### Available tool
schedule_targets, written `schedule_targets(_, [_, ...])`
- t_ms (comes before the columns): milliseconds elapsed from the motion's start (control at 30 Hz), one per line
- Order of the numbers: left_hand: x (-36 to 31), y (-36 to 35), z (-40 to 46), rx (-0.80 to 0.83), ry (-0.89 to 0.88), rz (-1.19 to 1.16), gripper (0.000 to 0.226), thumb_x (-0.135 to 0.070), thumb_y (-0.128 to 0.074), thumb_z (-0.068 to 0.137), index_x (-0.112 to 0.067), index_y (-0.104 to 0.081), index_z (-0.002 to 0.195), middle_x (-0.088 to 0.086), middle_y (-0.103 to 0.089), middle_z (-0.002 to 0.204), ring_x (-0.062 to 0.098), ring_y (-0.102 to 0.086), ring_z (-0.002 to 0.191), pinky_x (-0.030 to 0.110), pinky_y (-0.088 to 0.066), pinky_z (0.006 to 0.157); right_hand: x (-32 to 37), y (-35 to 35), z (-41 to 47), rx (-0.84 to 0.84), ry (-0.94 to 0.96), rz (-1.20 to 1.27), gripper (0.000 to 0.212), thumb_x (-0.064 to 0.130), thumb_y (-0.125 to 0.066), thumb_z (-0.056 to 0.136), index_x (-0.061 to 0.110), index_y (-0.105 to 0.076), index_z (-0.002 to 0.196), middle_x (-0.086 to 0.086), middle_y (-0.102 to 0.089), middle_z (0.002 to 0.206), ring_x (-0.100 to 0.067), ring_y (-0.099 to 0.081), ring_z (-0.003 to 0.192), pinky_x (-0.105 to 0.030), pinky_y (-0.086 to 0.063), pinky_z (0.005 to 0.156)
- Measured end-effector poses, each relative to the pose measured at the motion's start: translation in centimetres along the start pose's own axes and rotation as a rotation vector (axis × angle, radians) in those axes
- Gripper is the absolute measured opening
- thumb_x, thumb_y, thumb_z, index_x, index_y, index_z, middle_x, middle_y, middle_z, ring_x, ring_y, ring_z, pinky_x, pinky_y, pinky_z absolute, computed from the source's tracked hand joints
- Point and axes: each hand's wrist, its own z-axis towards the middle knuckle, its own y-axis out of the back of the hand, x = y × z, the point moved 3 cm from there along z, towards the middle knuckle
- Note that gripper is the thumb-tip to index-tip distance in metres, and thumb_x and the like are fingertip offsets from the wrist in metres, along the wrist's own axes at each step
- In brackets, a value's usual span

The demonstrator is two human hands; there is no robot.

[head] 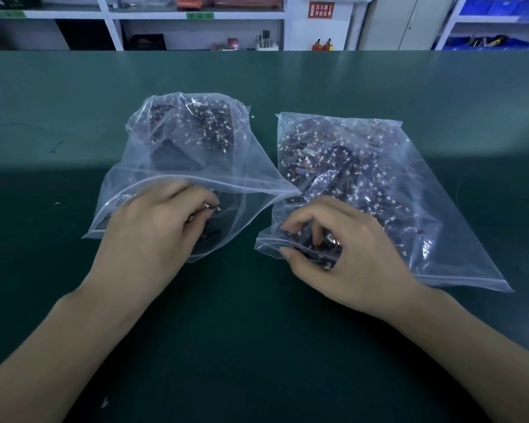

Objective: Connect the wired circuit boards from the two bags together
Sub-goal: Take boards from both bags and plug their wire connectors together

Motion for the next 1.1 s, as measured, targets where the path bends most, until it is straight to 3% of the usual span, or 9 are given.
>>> schedule_targets(100, [-0.9, 0.0, 0.0, -0.06, -0.068, -0.038, 0.01, -0.009, -0.077, 0.097, -0.013, -0.08, 0.106, -0.001, -0.072, 0.099, 0.025, -0.068, 0.085, 0.044, -0.06, 0.071, 0.2, 0.0, -0.1, -0.002, 0.0, 0.001, 0.021, 0.04, -0.072, 0.094, 0.024, -0.072, 0.107, 0.017, -0.066, 0.099, -0.014, -0.061, 0.079, -0.028, -0.052, 0.072])
schedule_targets(267, [-1.9, 0.1, -0.2, -0.157, 0.012, -0.288, 0.011, -0.01, -0.078, 0.097, -0.014, -0.081, 0.106, -0.006, -0.071, 0.101, 0.008, -0.067, 0.084, 0.024, -0.056, 0.078, -0.4, -0.1, 0.0, -0.003, -0.043, 0.011, 0.011, 0.023, -0.077, 0.097, 0.022, -0.073, 0.107, 0.015, -0.065, 0.098, -0.014, -0.061, 0.077, -0.029, -0.051, 0.069])
schedule_targets(433, [-2.9, -1.1, -0.6, -0.124, 0.176, -0.589, 0.015, -0.009, -0.079, 0.094, -0.021, -0.079, 0.102, -0.009, -0.071, 0.099, 0.017, -0.074, 0.09, 0.025, -0.058, 0.083, -0.4, -0.1, 0.0, 0.001, -0.037, 0.012, 0.012, 0.021, -0.077, 0.097, 0.022, -0.073, 0.108, 0.016, -0.065, 0.099, -0.014, -0.061, 0.077, -0.028, -0.05, 0.07])
schedule_targets(633, [-3.2, -1.1, -0.7, -0.143, 0.209, -0.696, 0.011, -0.022, -0.078, 0.097, -0.031, -0.077, 0.103, -0.011, -0.073, 0.098, 0.019, -0.073, 0.088, 0.027, -0.057, 0.079, -0.3, -0.2, -0.1, -0.013, -0.032, 0.031, 0.017, 0.027, -0.074, 0.099, 0.021, -0.073, 0.115, 0.014, -0.066, 0.1, -0.013, -0.061, 0.077, -0.03, -0.052, 0.07])
schedule_targets(733, [-3.8, -1.1, -0.7, -0.124, 0.165, -0.746, 0.014, -0.02, -0.076, 0.098, -0.031, -0.076, 0.107, -0.014, -0.071, 0.102, 0.018, -0.075, 0.092, 0.024, -0.057, 0.083, -0.1, -0.2, 0.0, -0.02, -0.007, 0.018, 0.027, 0.033, -0.071, 0.1, 0.021, -0.074, 0.124, 0.013, -0.067, 0.101, -0.008, -0.06, 0.079, -0.029, -0.053, 0.073])
schedule_targets(900, [-5.0, -0.9, -0.7, -0.052, 0.012, -0.714, 0.012, -0.01, -0.076, 0.096, -0.017, -0.078, 0.106, -0.005, -0.069, 0.102, 0.018, -0.073, 0.092, 0.023, -0.055, 0.081, -0.1, -0.2, 0.0, -0.047, 0.008, 0.024, 0.032, 0.038, -0.072, 0.1, 0.018, -0.075, 0.125, 0.012, -0.069, 0.101, -0.007, -0.06, 0.077, -0.025, -0.053, 0.072])
schedule_targets(1000, [-5.8, -0.6, -0.7, -0.036, -0.078, -0.646, 0.012, -0.008, -0.076, 0.096, -0.015, -0.08, 0.105, 0.0, -0.07, 0.099, 0.015, -0.07, 0.09, 0.023, -0.053, 0.079, -0.1, -0.1, 0.1, -0.081, 0.029, 0.069, 0.021, 0.027, -0.075, 0.101, 0.014, -0.078, 0.118, 0.009, -0.071, 0.099, -0.008, -0.062, 0.077, -0.019, -0.048, 0.072])
schedule_targets(1100, [-6.1, -0.6, -0.7, -0.035, -0.089, -0.617, 0.009, -0.008, -0.077, 0.096, -0.012, -0.081, 0.103, 0.001, -0.07, 0.099, 0.013, -0.07, 0.092, 0.023, -0.053, 0.082, -0.1, -0.1, 0.1, -0.101, 0.074, 0.08, 0.007, 0.012, -0.078, 0.1, 0.011, -0.081, 0.105, 0.005, -0.072, 0.091, -0.014, -0.063, 0.076, -0.025, -0.049, 0.07])
